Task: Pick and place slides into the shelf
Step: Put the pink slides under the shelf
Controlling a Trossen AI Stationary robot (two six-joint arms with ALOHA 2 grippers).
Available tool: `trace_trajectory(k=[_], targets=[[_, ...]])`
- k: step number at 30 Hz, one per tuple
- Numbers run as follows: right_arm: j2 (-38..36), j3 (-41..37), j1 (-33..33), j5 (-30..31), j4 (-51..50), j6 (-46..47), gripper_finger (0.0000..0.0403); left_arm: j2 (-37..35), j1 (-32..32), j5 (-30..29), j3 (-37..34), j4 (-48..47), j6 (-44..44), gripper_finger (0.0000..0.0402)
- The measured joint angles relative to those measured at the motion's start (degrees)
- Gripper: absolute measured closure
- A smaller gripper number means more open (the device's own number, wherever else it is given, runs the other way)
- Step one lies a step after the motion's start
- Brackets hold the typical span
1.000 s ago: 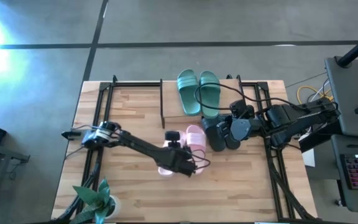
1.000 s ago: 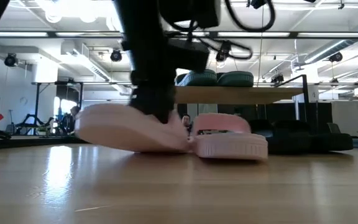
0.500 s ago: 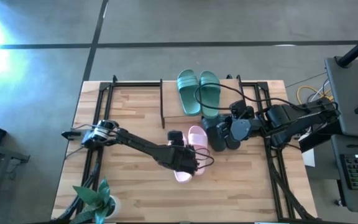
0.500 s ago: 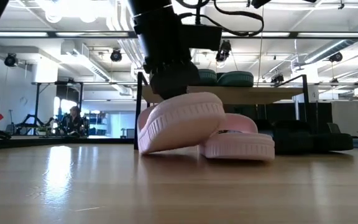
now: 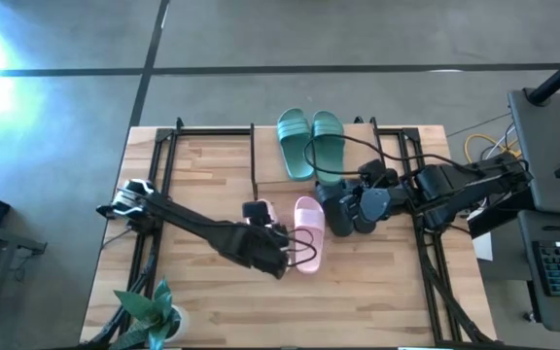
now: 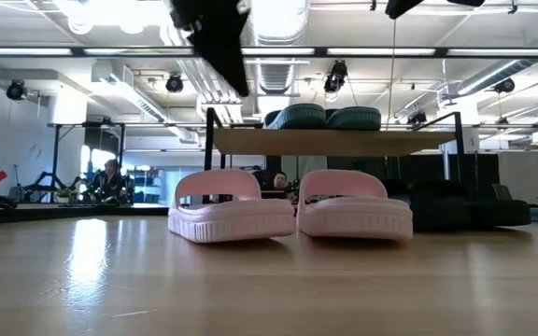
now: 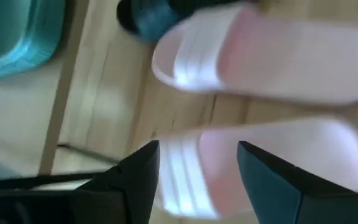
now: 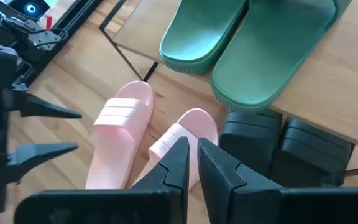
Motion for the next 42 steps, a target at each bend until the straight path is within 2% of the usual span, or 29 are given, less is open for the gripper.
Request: trace_trajectory(k=[1,3,6,8,11,14,16,19,22,25,33,37,40,42], targets=[[0.1,-0.1,-0.1,0.0,0.0,0.0,0.0376,-0.6,0.0,0.5,-0.5,1.6,0.0,0.0201],[0.2,-0.2,-0.1,-0.7,-0.2,0.0,0.0376,-2.1,-0.2,2.7,-1.4,0.0,-5.9,0.0201],[0.2,-0.8,0.0,-5.2,-0.5,0.0,0.0376,-5.6,-2.3,3.9,-5.1,-7.8,-21.4,0.0212],[0.2,-1.6,0.4,-7.6,-0.6,0.7,0.0376,-9.2,-4.6,4.1,-10.3,-7.3,-31.0,0.0232],[0.2,-3.2,1.1,-8.0,-0.6,1.8,0.0376,-14.4,-6.2,8.2,-20.6,0.3,-42.5,0.0284],[0.3,-4.9,1.1,-8.1,-0.5,2.1,0.0376,-18.3,-6.0,12.9,-30.6,12.4,-46.9,0.0356],[0.3,-6.0,1.1,-8.1,-0.3,2.7,0.0376,-20.2,-6.0,13.5,-35.6,21.2,-47.0,0.0389],[0.3,-7.6,1.1,-8.1,0.1,4.1,0.0376,-21.1,-4.7,13.2,-40.8,26.5,-47.0,0.0388],[0.4,-8.5,1.6,-8.4,0.1,5.9,0.0376,-19.9,-2.3,13.6,-44.1,28.0,-46.7,0.0387],[0.8,-8.7,2.4,-8.4,0.2,6.4,0.0376,-18.7,-0.7,15.0,-45.8,33.8,-42.1,0.0387],[2.0,-8.7,4.0,-8.1,0.3,8.0,0.0376,-12.4,6.5,15.3,-44.8,43.6,-30.5,0.0386],[2.7,-8.7,4.4,-8.2,0.5,8.0,0.0376,-9.9,9.3,18.4,-43.3,49.7,-25.1,0.0386],[3.0,-8.7,4.5,-8.2,0.5,8.2,0.0376,-9.0,10.5,19.6,-41.5,47.7,-21.4,0.0386],[3.1,-8.7,4.6,-8.4,0.4,8.8,0.0376,-9.5,10.5,18.1,-40.5,42.5,-19.5,0.0386]])
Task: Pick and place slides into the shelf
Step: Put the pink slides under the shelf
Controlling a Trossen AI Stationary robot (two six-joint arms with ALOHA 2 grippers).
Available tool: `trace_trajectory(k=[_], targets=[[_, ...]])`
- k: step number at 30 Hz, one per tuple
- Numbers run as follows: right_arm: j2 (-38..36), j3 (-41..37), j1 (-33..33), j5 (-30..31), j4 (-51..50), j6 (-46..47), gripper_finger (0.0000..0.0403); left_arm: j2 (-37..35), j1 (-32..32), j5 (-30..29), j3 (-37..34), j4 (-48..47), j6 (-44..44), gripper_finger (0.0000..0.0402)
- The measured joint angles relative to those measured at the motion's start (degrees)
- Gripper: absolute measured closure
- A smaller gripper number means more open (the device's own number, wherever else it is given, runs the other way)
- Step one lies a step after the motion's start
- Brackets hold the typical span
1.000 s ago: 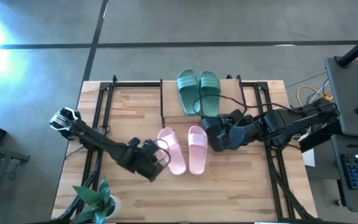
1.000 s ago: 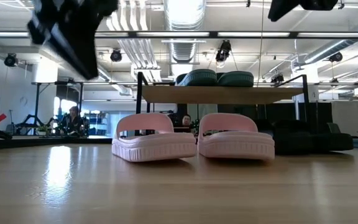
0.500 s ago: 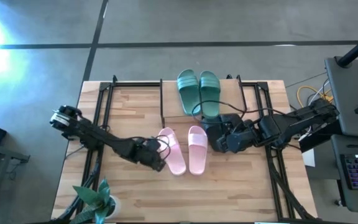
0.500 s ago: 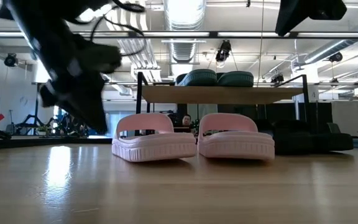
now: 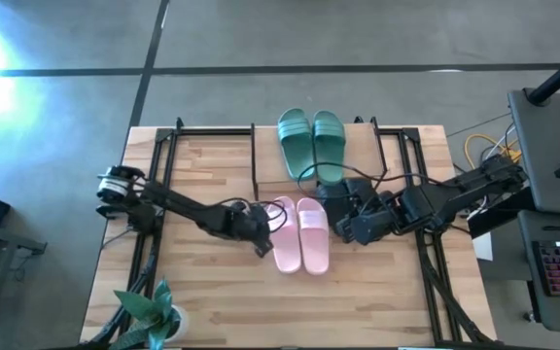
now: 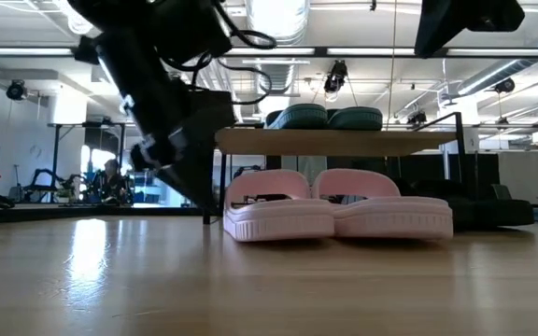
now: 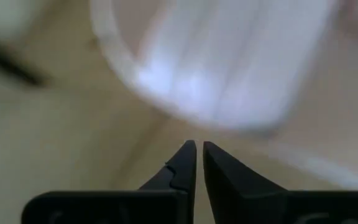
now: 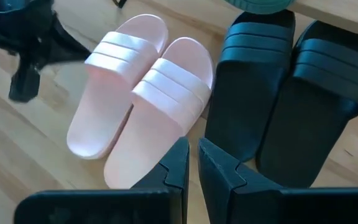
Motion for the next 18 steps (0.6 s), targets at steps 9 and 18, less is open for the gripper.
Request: trace_trajectory(k=[9,18], targets=[[0.8,-1.4,5.0,-9.4,0.1,4.4,0.0376,-10.0,-2.0,-6.1,0.4,-19.5,-4.8,0.0386],[9.1,-13.3,10.3,-16.5,28.4,12.7,0.0376,-14.4,-9.9,5.9,-1.1,-3.6,-7.8,0.0386]])
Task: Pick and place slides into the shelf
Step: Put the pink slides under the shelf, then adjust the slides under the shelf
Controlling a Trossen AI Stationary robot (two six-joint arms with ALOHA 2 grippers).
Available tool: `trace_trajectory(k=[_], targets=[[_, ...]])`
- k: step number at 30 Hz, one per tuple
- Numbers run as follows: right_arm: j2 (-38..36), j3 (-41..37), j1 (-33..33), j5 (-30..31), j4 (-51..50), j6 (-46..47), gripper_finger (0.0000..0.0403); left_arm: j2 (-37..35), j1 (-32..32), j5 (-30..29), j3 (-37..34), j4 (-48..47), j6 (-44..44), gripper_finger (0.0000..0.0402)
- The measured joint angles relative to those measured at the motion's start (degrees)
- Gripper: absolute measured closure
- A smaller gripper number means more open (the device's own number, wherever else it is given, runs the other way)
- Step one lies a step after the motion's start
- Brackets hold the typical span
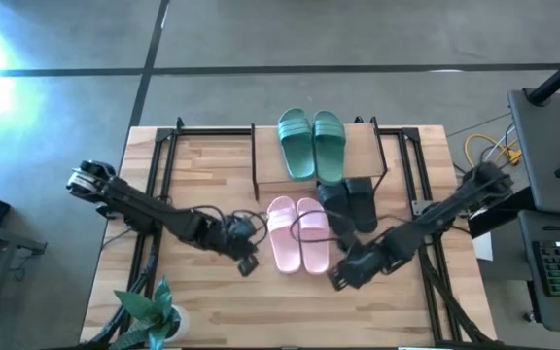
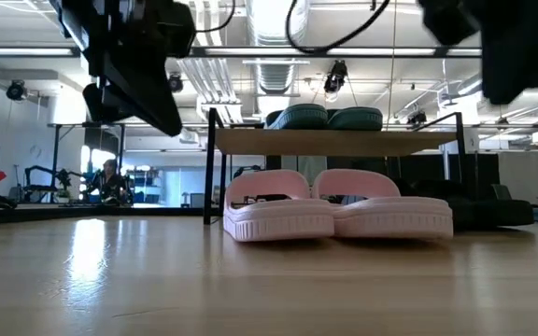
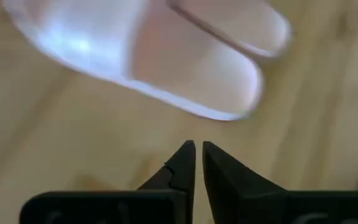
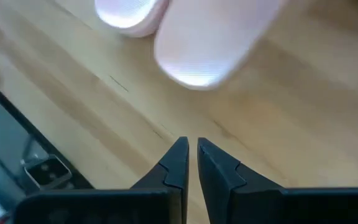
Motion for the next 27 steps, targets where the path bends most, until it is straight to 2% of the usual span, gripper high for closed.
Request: trace_trajectory(k=[4,11,14,16,22,27], targets=[[5.7,-3.3,-0.1,-0.4,14.5,1.4,0.0376,4.1,-2.0,0.8,-0.2,3.1,-0.2,0.0386],[13.9,-0.5,-0.2,-6.6,16.7,2.7,0.0376,9.4,-3.7,3.8,-0.3,8.4,-0.2,0.0386],[16.6,1.8,-0.8,-7.0,16.0,0.6,0.0376,11.0,-3.8,3.7,-0.1,11.2,-0.1,0.0386],[18.1,3.3,-1.6,-5.7,15.5,-0.9,0.0376,11.2,-3.8,3.3,-0.2,11.8,-0.1,0.0386],[20.3,7.9,-5.1,5.8,1.4,-2.3,0.0376,10.8,-4.2,1.7,0.2,13.3,0.3,0.0386],[19.9,8.2,-10.0,7.1,2.0,-10.2,0.0376,10.5,-4.4,0.9,0.2,13.9,-0.1,0.0386]])
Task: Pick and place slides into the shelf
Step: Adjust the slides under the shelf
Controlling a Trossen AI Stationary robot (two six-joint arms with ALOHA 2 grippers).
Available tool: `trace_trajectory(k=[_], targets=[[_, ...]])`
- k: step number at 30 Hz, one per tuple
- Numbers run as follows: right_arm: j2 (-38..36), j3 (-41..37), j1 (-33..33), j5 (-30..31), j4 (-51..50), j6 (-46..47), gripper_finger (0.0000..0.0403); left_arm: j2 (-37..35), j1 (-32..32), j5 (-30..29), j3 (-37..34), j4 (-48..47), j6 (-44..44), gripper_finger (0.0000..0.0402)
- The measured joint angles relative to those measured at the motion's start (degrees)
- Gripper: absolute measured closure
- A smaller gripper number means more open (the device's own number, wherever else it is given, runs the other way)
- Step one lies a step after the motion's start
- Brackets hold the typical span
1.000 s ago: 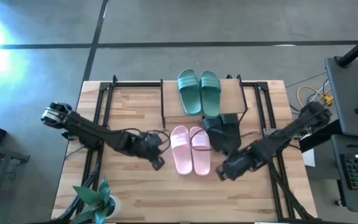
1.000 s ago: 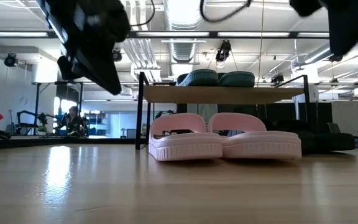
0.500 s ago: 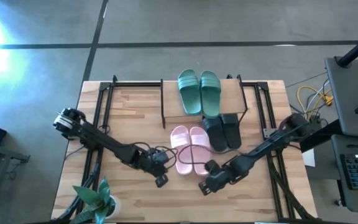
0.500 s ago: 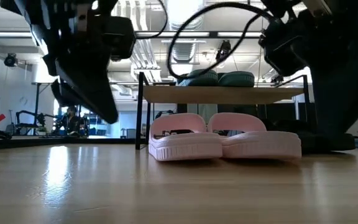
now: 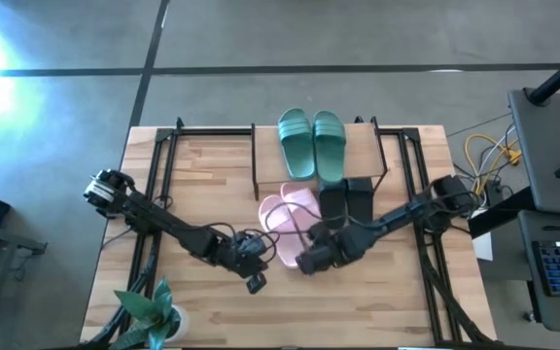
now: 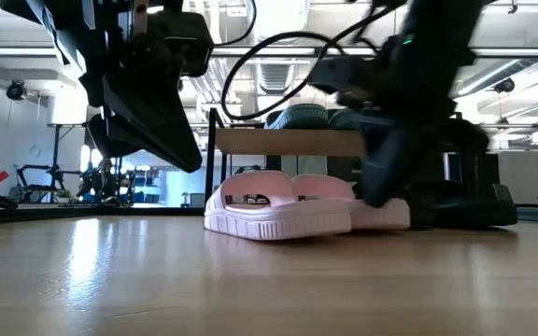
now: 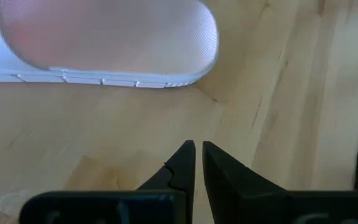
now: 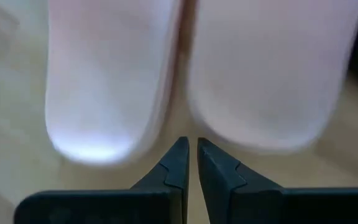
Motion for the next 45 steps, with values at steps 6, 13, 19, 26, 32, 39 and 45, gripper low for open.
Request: trace_trajectory(k=[6,13,19,26,32,39,45], targets=[[0.0,0.2,-4.6,-6.0,4.3,-8.1,0.0376,0.0,0.0,-1.5,-0.3,-2.0,-2.4,0.0386],[-0.4,1.5,-0.3,-10.7,3.4,-8.3,0.0376,0.2,4.0,-10.2,-3.9,-1.5,-4.4,0.0386],[-0.5,2.6,3.0,-11.2,3.9,-6.6,0.0376,2.6,11.6,-10.2,-5.0,4.9,3.3,0.0386],[-0.5,3.0,2.5,-10.3,7.1,-6.1,0.0376,0.7,17.2,-15.0,-5.0,2.3,5.1,0.0386],[-0.5,2.8,0.8,-8.2,10.8,-7.6,0.0376,-4.6,15.3,-15.0,-4.9,-7.0,4.9,0.0386],[0.1,2.7,-1.3,-8.2,14.8,-11.5,0.0376,-14.2,8.0,-15.5,-4.9,-18.8,0.0,0.0386],[5.1,3.4,-2.9,-7.8,15.7,-12.9,0.0376,-23.6,-2.7,-21.3,-4.9,-19.5,-4.8,0.0386]])
